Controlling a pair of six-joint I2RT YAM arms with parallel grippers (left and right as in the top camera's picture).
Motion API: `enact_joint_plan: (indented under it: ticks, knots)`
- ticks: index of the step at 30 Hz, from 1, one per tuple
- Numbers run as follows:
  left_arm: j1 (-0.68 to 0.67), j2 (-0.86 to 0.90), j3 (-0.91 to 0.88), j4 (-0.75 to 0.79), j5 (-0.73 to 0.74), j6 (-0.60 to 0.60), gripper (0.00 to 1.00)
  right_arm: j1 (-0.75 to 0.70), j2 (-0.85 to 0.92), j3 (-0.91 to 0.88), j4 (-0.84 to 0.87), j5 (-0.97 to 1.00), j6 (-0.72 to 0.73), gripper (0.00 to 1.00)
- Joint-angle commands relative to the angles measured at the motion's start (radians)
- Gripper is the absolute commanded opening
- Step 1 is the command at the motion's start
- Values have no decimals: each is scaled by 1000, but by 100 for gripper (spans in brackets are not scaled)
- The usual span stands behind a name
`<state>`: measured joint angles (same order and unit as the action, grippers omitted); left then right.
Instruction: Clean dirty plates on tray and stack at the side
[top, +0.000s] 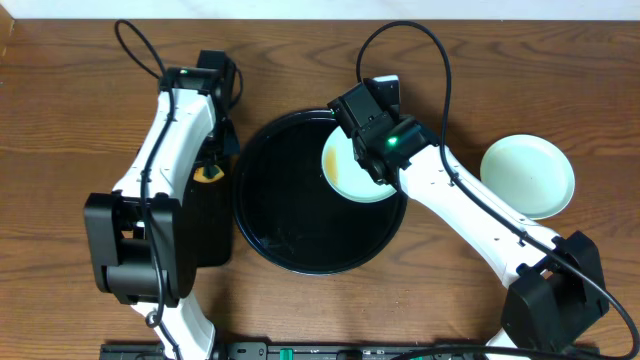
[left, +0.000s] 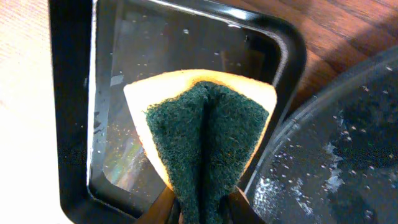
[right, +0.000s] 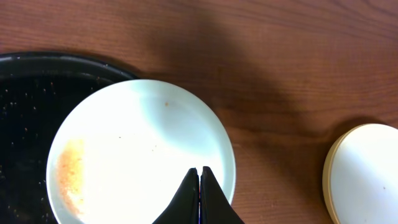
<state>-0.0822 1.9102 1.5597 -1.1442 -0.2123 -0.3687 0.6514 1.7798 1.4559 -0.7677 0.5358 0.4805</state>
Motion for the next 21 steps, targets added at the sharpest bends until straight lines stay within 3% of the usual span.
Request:
enact_joint_plan:
  ticks: [1,8,9,12,13,18,21]
  knots:
    - [72,-6,11,-1,41,5,17,10,-24,18,-16,25,-14,2]
    - [235,-6,11,-2,204,34,17,3,-24,18,-53,36,60,1]
    - [251,-6,11,-3,222,45,24,-5,-24,18,-76,36,108,3]
    - [291,-6,11,-14,239,58,30,-34,-24,18,-149,5,254,62]
    - [298,-6,11,-15,239,58,30,-47,-24,17,-173,-21,303,71]
    - [309,-6,11,-13,238,58,32,-101,-22,5,-277,-131,511,72]
    - [309,-6,11,-10,238,58,33,-129,-18,-36,-269,-189,548,64]
